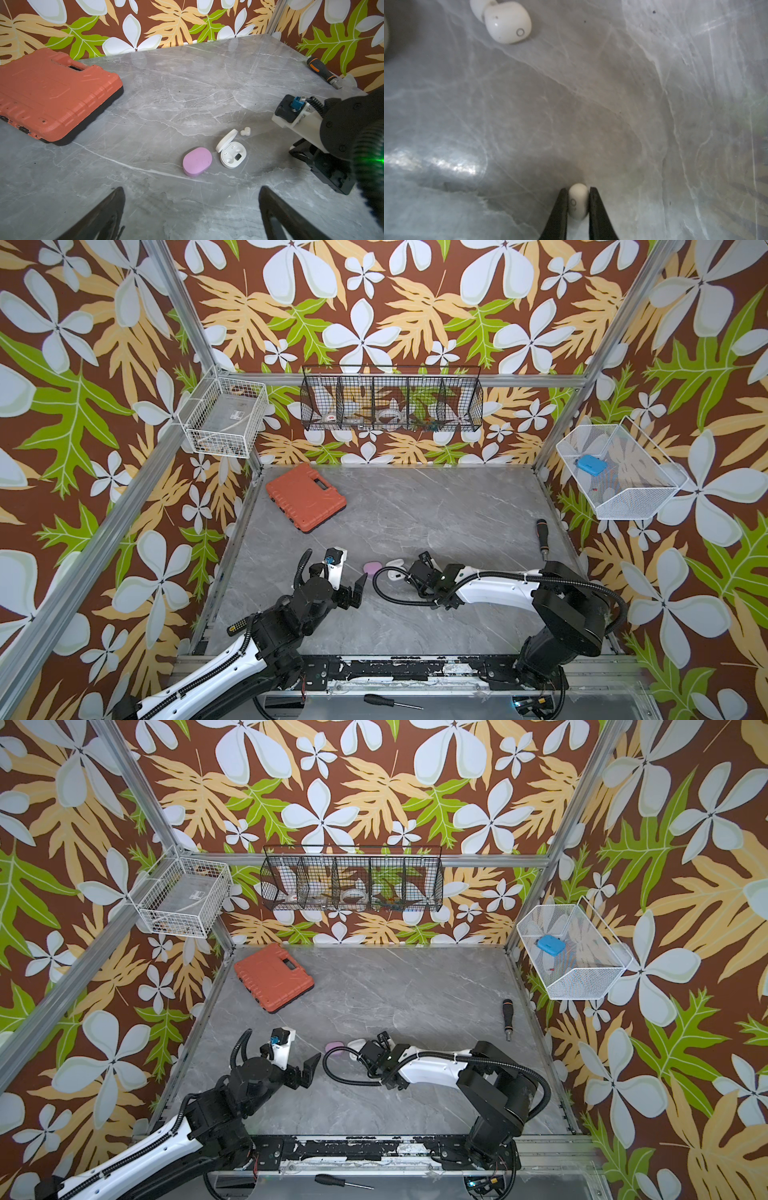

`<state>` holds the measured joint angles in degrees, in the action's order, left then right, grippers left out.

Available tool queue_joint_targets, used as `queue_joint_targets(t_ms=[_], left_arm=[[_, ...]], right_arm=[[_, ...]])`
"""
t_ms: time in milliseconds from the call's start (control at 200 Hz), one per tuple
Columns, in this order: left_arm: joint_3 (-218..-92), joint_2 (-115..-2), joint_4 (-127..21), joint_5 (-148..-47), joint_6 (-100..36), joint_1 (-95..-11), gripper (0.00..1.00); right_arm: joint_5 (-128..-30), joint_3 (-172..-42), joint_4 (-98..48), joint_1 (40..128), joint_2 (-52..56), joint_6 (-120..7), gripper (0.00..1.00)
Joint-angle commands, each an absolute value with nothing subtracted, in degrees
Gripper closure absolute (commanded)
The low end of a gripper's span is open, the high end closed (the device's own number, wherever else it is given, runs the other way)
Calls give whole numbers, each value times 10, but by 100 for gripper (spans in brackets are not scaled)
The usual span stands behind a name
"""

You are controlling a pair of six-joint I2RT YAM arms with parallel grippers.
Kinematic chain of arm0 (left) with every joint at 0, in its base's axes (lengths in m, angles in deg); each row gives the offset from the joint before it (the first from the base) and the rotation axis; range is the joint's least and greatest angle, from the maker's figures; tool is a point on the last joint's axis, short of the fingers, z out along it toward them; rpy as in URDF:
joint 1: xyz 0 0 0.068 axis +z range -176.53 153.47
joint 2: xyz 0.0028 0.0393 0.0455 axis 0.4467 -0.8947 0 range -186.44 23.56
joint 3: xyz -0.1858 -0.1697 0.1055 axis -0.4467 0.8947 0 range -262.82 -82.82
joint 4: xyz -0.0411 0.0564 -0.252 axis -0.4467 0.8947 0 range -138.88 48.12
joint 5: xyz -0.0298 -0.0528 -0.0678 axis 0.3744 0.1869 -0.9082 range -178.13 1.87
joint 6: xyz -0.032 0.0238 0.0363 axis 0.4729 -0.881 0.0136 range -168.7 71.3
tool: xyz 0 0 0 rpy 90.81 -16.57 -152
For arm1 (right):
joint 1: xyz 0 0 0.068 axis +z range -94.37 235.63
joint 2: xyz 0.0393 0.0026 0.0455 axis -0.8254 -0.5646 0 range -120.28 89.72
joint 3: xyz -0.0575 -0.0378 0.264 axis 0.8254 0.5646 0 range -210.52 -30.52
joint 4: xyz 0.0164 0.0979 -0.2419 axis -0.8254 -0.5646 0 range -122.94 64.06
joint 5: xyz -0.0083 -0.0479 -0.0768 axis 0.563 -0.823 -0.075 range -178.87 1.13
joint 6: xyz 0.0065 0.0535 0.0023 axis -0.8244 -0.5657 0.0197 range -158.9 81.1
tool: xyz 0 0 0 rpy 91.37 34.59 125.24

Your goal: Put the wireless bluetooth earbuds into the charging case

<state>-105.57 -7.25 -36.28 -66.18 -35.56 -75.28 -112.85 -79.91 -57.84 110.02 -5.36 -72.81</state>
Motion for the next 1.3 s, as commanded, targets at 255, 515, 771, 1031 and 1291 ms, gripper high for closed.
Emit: queue_joint_targets(t_ms=[255,515,771,1031,1291], left_arm=[[-1054,-72,-382,-668,-358,-750,0],[-1054,-70,-382,-669,-358,-750,0],[-1053,-67,-383,-672,-360,-750,0],[-1052,-66,-384,-672,-360,-750,0],[-1052,-66,-383,-673,-360,-750,0]], right_arm=[[-1073,-796,-592,1101,-29,-728,83],[-1057,-796,-577,1101,-26,-726,83],[-1043,-808,-566,1099,-25,-721,83],[-1022,-825,-548,1097,-34,-713,83],[-988,-843,-520,1087,-46,-698,83]])
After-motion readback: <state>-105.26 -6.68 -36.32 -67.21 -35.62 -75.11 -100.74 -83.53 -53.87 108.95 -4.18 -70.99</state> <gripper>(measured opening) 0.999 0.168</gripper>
